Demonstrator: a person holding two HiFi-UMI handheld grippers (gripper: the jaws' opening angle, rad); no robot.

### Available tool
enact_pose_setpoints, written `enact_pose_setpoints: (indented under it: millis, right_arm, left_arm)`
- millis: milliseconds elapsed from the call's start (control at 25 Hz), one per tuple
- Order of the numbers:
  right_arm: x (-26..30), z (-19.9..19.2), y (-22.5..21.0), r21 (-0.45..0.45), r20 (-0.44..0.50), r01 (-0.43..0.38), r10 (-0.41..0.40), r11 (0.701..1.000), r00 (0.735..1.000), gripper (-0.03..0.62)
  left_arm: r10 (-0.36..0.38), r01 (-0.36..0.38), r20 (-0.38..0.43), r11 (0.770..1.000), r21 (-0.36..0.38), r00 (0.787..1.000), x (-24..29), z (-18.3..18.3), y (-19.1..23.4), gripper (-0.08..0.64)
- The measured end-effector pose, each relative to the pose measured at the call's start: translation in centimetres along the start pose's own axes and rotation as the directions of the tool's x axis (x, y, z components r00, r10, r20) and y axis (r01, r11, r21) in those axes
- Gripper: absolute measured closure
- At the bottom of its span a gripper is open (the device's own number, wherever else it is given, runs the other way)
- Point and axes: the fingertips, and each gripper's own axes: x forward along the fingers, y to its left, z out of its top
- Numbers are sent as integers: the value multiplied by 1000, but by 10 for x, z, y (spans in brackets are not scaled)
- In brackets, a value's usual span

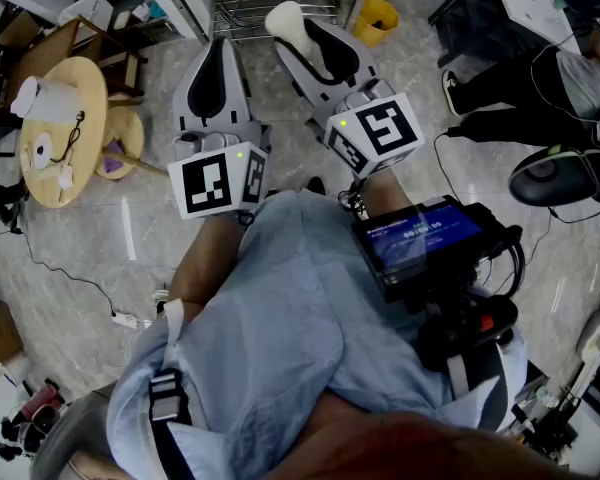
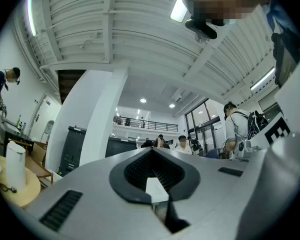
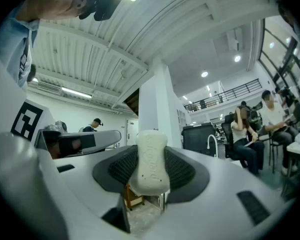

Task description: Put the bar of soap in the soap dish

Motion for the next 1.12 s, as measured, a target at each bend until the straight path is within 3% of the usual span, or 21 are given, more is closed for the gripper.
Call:
enact_pose_setpoints:
  millis: [680,1120]
  right_arm:
    - [-11,-7,-15,23,13,12,-12,1000,1000,408]
    - [-13,-3,-76,43,16,-40,39,998,999,410]
  left_arm:
    - [-9,8,-27,1000,-13,1000,8,-17,-15,552]
    - [30,-30,-43,1000,4,999,55,-34,-52,552]
